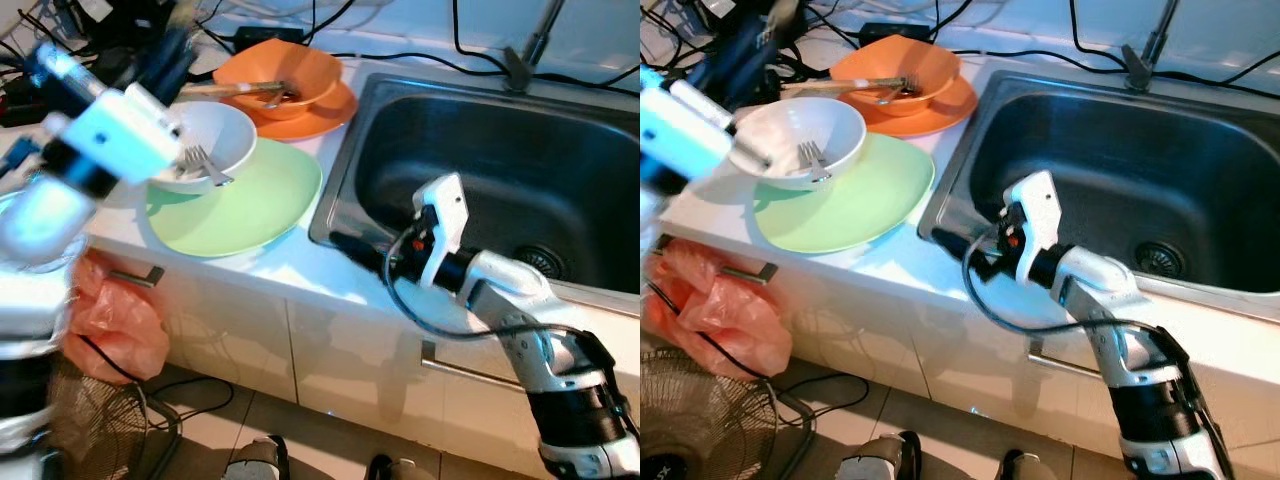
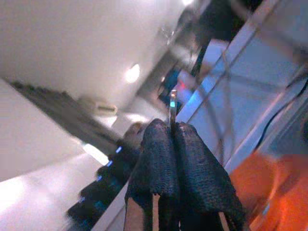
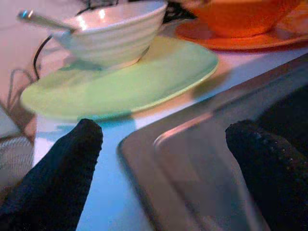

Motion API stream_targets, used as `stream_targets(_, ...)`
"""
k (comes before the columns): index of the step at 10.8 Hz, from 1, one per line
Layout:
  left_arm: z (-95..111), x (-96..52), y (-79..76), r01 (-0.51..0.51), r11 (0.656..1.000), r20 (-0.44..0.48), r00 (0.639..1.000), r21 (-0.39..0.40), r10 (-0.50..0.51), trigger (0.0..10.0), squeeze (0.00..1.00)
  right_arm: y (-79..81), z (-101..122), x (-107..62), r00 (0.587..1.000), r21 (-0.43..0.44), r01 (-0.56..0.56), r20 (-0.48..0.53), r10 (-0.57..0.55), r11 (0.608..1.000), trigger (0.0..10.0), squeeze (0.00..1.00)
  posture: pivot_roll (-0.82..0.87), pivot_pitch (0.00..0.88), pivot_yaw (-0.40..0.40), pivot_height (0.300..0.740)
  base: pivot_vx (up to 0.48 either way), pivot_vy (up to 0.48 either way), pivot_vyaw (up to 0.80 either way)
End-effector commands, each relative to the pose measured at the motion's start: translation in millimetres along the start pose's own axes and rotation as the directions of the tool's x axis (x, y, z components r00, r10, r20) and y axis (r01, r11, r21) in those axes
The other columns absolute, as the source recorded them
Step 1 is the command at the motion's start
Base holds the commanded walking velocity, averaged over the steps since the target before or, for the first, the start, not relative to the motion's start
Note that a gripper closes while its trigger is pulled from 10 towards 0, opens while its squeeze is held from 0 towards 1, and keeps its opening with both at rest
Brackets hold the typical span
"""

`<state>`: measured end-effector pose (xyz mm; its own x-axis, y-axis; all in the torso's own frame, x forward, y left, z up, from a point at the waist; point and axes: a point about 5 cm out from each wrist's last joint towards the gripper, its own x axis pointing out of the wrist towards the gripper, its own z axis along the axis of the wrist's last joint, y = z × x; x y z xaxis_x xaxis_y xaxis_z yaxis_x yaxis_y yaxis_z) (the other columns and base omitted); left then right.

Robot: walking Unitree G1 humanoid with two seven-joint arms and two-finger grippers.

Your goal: Kitchen organization

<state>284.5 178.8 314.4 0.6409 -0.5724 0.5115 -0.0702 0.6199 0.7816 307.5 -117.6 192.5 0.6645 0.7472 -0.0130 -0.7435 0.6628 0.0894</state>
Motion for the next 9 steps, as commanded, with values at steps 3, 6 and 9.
stream_targets(3,10,11.6,-43.8,0.120,0.989,0.125,0.986,-0.084,-0.109,0.0,0.00,-12.2,18,-0.4,0.992,0.157,0.057,0.102,-0.073,0.986,10.0,0.00,0.15,0.115,0.034,0.740,0.000,0.000,0.00)
stream_targets(6,23,9.6,-86.2,0.289,0.948,0.256,0.934,-0.131,-0.249,0.0,0.00,-38.0,39,-12.7,0.973,0.356,0.096,0.163,-0.162,0.930,10.0,0.00,0.13,0.127,0.044,0.740,0.000,0.000,0.00)
stream_targets(9,22,0.6,-108.7,0.403,0.909,0.302,0.884,-0.104,-0.357,0.0,0.00,-50.6,54,-18.5,0.981,0.421,0.085,0.121,-0.149,0.903,10.0,0.00,0.11,0.144,0.045,0.740,0.000,0.000,0.00)
